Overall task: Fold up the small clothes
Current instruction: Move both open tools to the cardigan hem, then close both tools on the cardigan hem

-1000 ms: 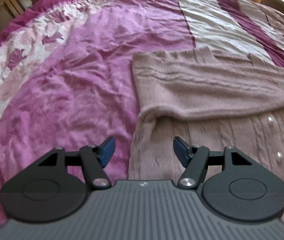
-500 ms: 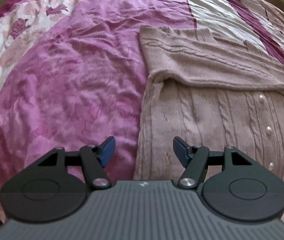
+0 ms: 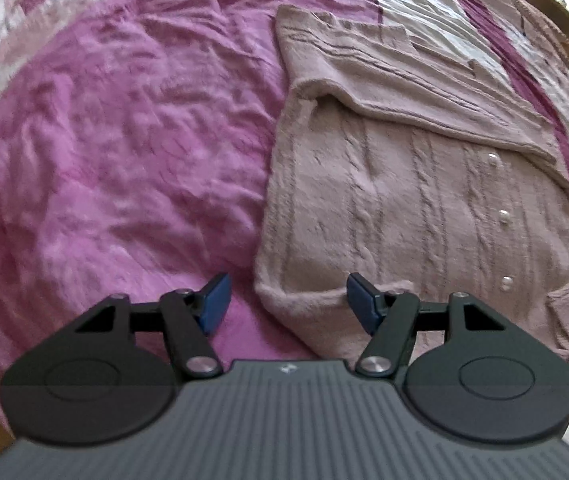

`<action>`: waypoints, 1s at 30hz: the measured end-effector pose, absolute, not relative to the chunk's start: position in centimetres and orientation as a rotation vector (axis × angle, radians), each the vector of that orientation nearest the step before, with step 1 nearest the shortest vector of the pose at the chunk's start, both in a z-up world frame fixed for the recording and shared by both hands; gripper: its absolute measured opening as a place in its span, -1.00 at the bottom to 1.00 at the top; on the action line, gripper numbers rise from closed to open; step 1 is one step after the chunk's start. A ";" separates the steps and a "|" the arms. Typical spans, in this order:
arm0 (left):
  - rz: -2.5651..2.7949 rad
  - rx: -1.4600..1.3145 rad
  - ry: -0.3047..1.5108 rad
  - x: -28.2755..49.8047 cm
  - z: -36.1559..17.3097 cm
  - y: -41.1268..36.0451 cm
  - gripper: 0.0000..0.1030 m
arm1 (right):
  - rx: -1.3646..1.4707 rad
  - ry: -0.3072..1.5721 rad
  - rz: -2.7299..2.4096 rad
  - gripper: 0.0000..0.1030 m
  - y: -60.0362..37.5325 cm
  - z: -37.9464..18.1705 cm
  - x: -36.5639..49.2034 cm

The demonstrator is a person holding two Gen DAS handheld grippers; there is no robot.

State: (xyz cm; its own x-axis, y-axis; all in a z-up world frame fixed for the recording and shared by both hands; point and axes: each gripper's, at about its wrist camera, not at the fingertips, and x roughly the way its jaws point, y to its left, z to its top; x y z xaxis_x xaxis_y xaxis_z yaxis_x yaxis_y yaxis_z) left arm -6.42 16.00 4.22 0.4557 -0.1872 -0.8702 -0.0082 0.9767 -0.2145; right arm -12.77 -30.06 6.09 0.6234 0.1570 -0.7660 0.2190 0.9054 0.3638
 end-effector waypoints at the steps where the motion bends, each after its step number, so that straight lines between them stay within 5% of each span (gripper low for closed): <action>1: -0.122 -0.213 1.101 -6.5 4.1 15.9 0.27 | 0.458 0.915 -0.031 0.10 -30.1 6.1 -12.8; 9: -0.122 -0.206 1.109 -6.5 3.2 14.8 0.27 | 0.459 0.985 -0.013 0.12 -29.1 4.8 -13.3; 15: -0.115 -0.237 1.120 -5.9 2.6 14.7 0.31 | 0.492 0.997 0.017 0.44 -28.3 3.6 -12.5; 30: -0.121 -0.109 1.125 -6.6 1.8 12.2 0.35 | 0.389 1.018 0.029 0.54 -26.0 2.8 -11.3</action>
State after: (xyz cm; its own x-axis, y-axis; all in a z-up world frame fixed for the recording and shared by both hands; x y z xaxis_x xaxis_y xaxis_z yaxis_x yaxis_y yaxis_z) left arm -6.60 12.22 1.79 0.4255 -0.1514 -0.8922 0.0413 0.9881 -0.1480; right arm -11.26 -26.02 2.85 0.5307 0.2024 -0.8231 0.1559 0.9312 0.3295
